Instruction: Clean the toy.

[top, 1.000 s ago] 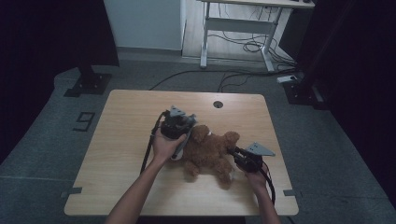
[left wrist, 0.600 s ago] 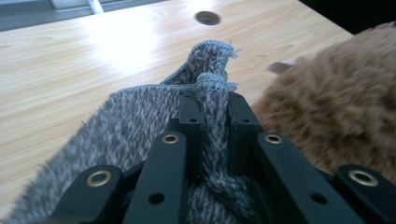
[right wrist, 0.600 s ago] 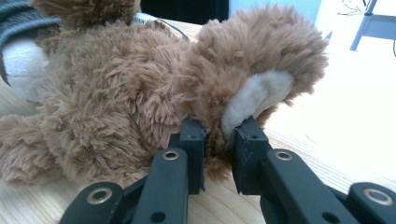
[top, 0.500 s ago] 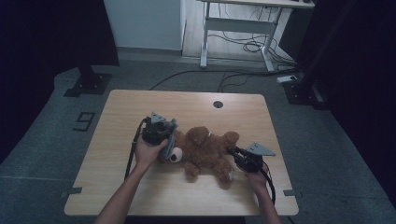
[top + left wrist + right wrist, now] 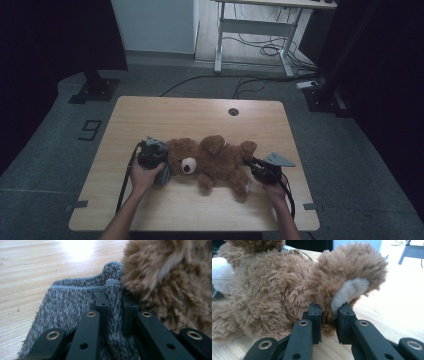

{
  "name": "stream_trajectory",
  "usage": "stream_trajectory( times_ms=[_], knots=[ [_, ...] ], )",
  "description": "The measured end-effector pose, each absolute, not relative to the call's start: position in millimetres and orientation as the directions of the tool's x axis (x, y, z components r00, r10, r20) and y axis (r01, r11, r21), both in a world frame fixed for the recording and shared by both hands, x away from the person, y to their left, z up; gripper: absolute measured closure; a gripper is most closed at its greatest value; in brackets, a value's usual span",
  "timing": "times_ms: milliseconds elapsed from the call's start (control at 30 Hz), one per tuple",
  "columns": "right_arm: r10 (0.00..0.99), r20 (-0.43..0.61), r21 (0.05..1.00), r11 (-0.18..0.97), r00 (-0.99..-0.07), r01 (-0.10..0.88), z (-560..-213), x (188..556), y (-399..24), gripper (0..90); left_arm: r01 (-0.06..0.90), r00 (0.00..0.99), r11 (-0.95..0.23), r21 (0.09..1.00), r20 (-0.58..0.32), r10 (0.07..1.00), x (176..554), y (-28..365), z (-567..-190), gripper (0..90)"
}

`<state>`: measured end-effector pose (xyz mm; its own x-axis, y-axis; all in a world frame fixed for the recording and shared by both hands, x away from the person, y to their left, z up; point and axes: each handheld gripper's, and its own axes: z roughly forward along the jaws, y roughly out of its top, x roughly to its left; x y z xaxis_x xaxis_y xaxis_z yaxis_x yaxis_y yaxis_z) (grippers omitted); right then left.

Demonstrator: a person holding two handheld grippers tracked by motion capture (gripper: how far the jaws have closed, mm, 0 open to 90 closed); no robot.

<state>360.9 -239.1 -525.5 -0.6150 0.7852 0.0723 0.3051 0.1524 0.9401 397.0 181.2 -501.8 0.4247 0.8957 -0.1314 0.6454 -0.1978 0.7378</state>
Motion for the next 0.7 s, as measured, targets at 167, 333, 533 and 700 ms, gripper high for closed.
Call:
stream_trajectory(
  times_ms=[167, 333, 533, 700],
  knots=[
    [0.787, 0.083, 0.940, 0.143, -0.612, 0.311, -526, 362, -239, 76.6, 0.555, 0.447, -0.158, 0.816, -0.133, 0.885, 396, 184, -455, 78.8],
    [0.790, 0.089, 0.941, 0.133, -0.607, 0.311, -527, 364, -238, 76.6, 0.483, 0.508, -0.188, 0.856, -0.099, 0.856, 400, 159, -416, 78.7],
    [0.789, 0.077, 0.942, 0.143, -0.610, 0.304, -524, 364, -239, 76.6, 0.525, 0.563, -0.245, 0.815, -0.117, 0.818, 425, 116, -415, 78.8],
    [0.784, 0.077, 0.942, 0.145, -0.616, 0.302, -523, 364, -239, 76.4, 0.606, 0.577, -0.271, 0.748, -0.180, 0.797, 436, 102, -445, 79.0]
  ],
)
